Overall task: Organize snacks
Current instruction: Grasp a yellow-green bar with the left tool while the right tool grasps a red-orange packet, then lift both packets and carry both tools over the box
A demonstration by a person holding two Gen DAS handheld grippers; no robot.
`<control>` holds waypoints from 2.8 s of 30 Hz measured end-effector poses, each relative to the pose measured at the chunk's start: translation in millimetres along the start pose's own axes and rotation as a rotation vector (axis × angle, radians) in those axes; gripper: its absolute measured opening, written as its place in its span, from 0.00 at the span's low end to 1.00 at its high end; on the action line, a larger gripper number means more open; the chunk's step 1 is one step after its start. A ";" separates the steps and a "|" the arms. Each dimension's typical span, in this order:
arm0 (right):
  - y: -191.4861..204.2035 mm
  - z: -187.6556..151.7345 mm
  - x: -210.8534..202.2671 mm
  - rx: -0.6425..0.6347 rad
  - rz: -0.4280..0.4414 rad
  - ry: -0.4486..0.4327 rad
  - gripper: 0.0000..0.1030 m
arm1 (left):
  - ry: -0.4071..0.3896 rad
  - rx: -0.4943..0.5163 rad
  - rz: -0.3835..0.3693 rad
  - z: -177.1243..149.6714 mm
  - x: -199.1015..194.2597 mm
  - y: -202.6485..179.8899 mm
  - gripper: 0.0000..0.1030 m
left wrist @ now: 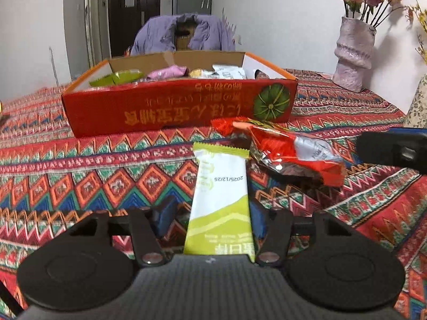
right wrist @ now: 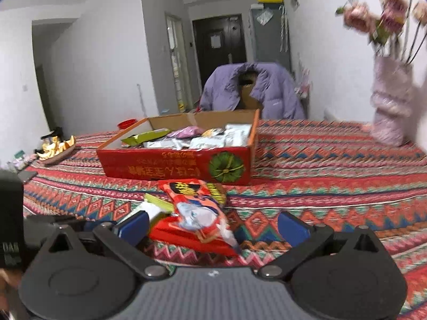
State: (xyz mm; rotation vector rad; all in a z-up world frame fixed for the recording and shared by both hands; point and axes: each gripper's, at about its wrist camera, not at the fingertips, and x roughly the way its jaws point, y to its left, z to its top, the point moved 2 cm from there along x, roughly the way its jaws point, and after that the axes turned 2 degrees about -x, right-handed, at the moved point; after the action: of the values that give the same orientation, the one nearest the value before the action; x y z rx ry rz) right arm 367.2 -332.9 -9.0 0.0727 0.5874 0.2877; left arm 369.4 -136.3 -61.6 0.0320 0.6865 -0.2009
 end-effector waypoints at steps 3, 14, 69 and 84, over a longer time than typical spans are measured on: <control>-3.1 4.6 30.0 0.038 0.043 0.031 0.98 | -0.003 -0.001 0.011 2.3 -0.8 2.6 0.38; -9.9 3.1 87.1 0.130 0.087 0.116 0.56 | -0.037 -0.071 0.071 13.5 -36.5 39.1 0.37; 75.2 42.2 -86.3 -0.096 -0.038 -0.102 0.54 | -0.176 -0.108 -0.052 70.8 -153.2 49.8 0.37; 28.8 175.4 66.6 -0.075 -0.092 -0.021 0.54 | -0.088 -0.118 -0.017 200.4 -4.0 52.7 0.37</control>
State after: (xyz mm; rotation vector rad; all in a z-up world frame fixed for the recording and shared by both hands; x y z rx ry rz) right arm 510.5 -283.8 105.4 -0.0240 0.5570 0.2192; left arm 502.2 -103.0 94.1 -0.0950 0.6097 -0.1769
